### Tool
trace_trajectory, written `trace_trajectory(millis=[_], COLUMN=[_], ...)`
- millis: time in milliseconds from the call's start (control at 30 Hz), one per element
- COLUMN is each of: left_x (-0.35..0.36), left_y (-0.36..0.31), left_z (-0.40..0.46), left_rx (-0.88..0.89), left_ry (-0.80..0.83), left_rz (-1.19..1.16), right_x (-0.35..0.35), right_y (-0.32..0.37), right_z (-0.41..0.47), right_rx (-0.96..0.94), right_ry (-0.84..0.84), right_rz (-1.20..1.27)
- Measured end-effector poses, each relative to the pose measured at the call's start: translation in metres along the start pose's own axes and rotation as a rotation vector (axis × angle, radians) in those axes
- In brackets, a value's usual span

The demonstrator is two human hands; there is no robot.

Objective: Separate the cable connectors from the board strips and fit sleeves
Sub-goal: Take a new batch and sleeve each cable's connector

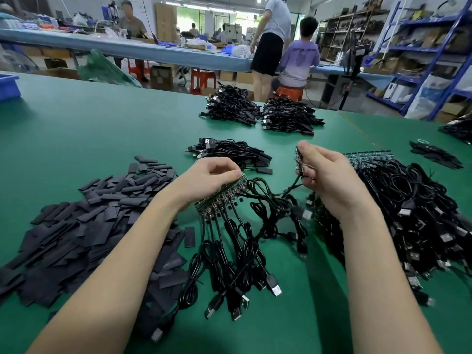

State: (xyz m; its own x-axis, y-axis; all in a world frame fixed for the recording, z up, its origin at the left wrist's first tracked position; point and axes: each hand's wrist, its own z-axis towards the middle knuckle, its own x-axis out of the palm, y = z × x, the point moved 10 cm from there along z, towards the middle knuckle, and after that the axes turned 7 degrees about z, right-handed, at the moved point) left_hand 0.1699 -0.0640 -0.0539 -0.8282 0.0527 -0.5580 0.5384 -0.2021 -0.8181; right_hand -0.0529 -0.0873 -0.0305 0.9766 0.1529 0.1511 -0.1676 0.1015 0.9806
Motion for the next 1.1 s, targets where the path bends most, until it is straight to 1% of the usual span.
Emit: trace_trajectory(millis=[67, 100, 133, 167, 233, 300, 333, 367, 433, 500, 600, 633, 700, 767, 867, 900, 933, 1000, 1100], left_x=[0.001, 0.003, 0.006, 0.012, 0.029, 0.049, 0.056, 0.060, 0.056, 0.045, 0.025, 0.021, 0.021, 0.029, 0.047, 0.051, 0.054, 0.057, 0.061], left_y=[-0.002, -0.010, -0.021, -0.033, -0.053, -0.057, -0.056, -0.054, -0.056, -0.058, -0.054, -0.051, -0.047, -0.041, -0.031, -0.029, -0.028, -0.029, -0.036], left_z=[0.004, 0.004, 0.004, 0.004, -0.001, -0.005, -0.006, -0.006, -0.003, -0.002, -0.003, -0.004, -0.005, -0.006, -0.003, -0.002, -0.001, -0.001, -0.004], left_rx=[-0.004, 0.032, 0.099, 0.180, 0.303, 0.367, 0.385, 0.386, 0.380, 0.376, 0.318, 0.304, 0.294, 0.278, 0.274, 0.268, 0.262, 0.273, 0.299], left_ry=[-0.066, -0.096, -0.103, -0.073, 0.081, 0.222, 0.242, 0.224, 0.140, 0.085, 0.102, 0.118, 0.162, 0.205, 0.225, 0.223, 0.218, 0.203, 0.191], left_rz=[0.191, 0.286, 0.349, 0.368, 0.370, 0.503, 0.580, 0.626, 0.584, 0.426, 0.174, 0.124, 0.131, 0.248, 0.479, 0.522, 0.541, 0.523, 0.391], right_x=[0.010, 0.013, 0.012, 0.009, 0.000, -0.003, -0.005, -0.006, -0.010, -0.012, -0.006, -0.004, -0.003, -0.006, -0.011, -0.010, -0.009, -0.008, -0.009], right_y=[0.002, 0.001, -0.002, -0.005, -0.010, -0.014, -0.015, -0.016, -0.015, -0.013, -0.010, -0.006, 0.001, 0.005, 0.008, 0.009, 0.009, 0.011, 0.010], right_z=[-0.003, -0.003, -0.002, 0.000, 0.003, 0.004, 0.005, 0.005, 0.004, 0.003, 0.003, 0.002, 0.002, 0.002, 0.001, 0.002, 0.002, 0.002, 0.001], right_rx=[0.019, 0.017, 0.015, 0.013, 0.005, 0.020, 0.027, 0.030, 0.013, -0.031, -0.096, -0.122, -0.166, -0.175, -0.147, -0.131, -0.120, -0.132, -0.172], right_ry=[0.118, 0.124, 0.086, 0.019, -0.095, -0.142, -0.157, -0.171, -0.202, -0.227, -0.213, -0.210, -0.222, -0.245, -0.256, -0.245, -0.232, -0.230, -0.270], right_rz=[0.015, 0.007, -0.010, -0.046, -0.134, -0.098, -0.055, -0.025, -0.065, -0.219, -0.484, -0.551, -0.624, -0.540, -0.226, -0.154, -0.106, -0.108, -0.164])
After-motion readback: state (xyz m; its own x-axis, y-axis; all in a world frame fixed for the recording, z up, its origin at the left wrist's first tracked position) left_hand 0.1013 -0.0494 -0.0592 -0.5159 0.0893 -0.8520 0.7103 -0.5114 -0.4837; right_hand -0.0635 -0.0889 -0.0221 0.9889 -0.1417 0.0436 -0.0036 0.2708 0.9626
